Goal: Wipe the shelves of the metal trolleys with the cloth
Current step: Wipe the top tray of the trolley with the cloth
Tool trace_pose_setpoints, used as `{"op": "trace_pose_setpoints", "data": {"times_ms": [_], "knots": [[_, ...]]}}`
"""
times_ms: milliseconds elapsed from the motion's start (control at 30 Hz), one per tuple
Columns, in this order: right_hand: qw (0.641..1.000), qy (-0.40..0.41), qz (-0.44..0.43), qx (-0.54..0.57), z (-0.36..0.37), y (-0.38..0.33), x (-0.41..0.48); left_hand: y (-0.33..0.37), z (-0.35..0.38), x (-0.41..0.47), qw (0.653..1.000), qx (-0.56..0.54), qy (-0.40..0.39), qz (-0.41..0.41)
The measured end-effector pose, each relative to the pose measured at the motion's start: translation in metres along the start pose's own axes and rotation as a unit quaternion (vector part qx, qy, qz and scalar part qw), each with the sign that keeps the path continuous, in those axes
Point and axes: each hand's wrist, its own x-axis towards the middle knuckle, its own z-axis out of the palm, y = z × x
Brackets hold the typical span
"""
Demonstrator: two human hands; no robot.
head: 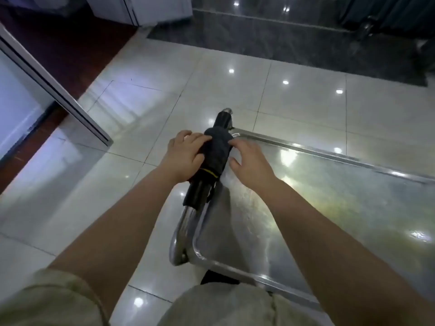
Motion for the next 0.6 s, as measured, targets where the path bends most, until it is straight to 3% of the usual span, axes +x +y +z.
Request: {"op": "trace_pose_setpoints", "data": {"times_ms": [200,300,400,600], "knots": [[0.998,-0.005,0.062,0.027,0.019,0.000,0.056,-0.022,0.008,0.045,0.995,-0.079,-0.062,0.017],[0.990,-0.026,0.105,0.092,0.025,0.001,0.063,-0.030,0.009,0.054,0.987,-0.140,-0.074,0.030],[0.977,0.014,0.146,0.153,0.028,0.001,0.065,-0.033,0.010,0.054,0.976,-0.203,-0.067,0.037],[0.987,0.039,0.119,0.104,0.014,-0.001,0.068,-0.040,-0.001,0.058,0.993,-0.119,0.003,0.023]]}}
